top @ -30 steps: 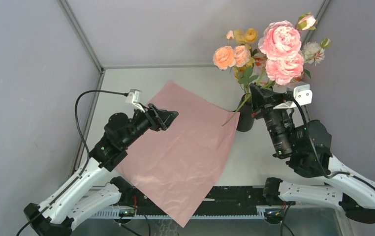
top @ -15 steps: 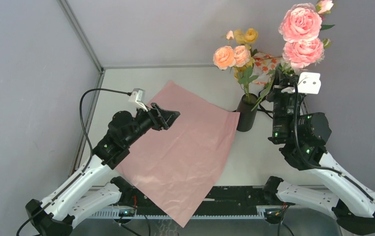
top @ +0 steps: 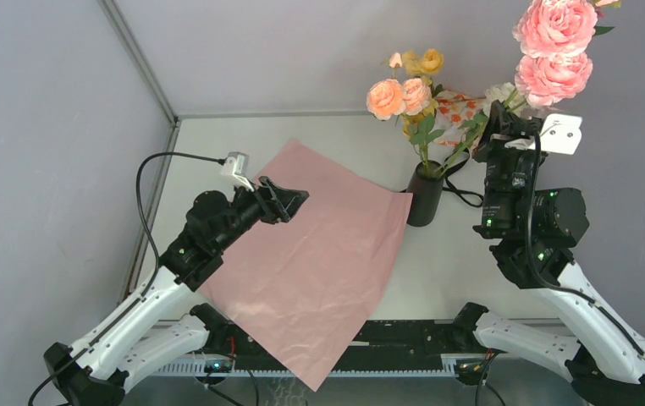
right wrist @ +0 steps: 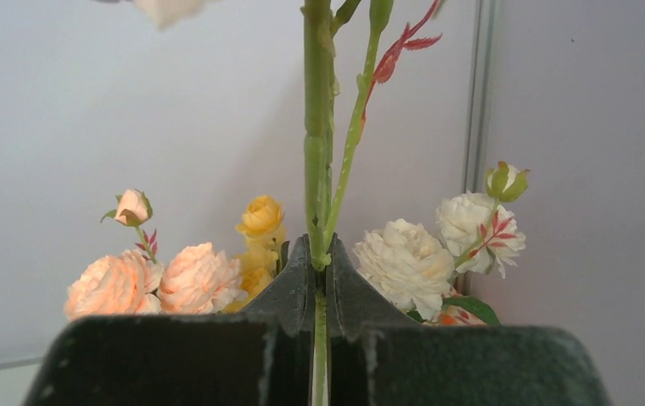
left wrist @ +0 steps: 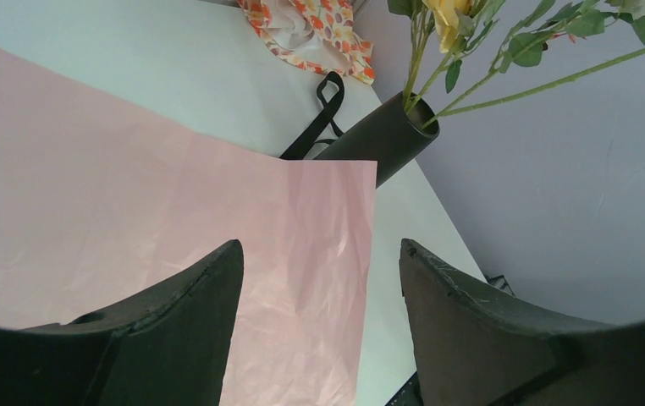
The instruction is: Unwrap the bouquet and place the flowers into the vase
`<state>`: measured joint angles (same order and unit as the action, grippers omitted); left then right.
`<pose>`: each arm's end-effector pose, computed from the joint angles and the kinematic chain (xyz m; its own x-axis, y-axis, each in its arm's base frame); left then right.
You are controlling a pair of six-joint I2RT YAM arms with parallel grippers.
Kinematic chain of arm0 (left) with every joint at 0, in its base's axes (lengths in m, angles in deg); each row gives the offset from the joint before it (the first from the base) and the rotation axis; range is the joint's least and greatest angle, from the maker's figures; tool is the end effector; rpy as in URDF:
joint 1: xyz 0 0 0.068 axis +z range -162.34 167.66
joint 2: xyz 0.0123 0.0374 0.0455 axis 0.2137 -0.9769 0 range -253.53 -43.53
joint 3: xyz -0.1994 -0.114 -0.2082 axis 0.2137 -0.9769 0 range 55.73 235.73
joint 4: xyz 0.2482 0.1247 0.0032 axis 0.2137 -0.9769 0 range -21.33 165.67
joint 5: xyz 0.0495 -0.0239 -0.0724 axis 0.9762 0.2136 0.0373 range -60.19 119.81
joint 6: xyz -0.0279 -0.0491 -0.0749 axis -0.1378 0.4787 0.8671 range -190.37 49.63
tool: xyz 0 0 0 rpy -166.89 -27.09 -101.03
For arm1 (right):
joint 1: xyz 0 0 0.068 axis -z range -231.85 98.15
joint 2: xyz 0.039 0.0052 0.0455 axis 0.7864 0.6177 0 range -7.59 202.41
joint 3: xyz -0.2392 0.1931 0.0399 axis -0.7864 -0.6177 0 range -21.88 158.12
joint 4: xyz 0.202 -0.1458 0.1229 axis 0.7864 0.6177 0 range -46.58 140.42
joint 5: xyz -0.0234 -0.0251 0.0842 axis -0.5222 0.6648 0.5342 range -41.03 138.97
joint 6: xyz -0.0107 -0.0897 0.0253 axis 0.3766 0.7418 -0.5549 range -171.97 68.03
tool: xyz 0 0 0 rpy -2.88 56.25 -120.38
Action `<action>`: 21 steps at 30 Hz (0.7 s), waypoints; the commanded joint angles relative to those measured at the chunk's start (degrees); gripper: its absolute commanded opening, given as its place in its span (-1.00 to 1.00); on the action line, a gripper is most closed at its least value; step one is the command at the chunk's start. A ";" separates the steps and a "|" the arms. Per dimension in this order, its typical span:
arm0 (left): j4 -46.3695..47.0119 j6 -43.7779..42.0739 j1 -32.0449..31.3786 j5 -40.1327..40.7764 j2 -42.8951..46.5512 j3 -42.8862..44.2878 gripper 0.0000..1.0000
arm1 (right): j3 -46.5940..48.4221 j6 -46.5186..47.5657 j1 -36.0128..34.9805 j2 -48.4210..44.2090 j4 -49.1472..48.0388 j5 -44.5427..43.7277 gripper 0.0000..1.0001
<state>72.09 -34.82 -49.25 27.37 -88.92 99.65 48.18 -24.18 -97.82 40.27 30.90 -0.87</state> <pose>0.1813 -0.1406 0.3680 -0.4258 -0.4067 -0.8083 0.4748 0.6600 -0.5822 0.1460 0.0579 0.5655 0.3628 -0.0573 -0.9301 0.1606 0.9870 0.0019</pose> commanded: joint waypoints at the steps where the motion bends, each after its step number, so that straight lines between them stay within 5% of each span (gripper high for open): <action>1: 3.08 -0.53 -0.29 0.86 0.03 0.95 0.45 | 1.92 -2.39 0.30 0.26 0.55 2.67 -1.00; 21: 3.31 0.05 -0.33 0.90 -0.53 0.27 0.45 | -7.48 -18.99 9.28 4.60 7.50 9.40 -1.00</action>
<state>72.79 -34.77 -49.25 28.03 -89.29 99.63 41.99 -38.36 -89.72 45.45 38.75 6.71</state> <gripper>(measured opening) 0.725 0.030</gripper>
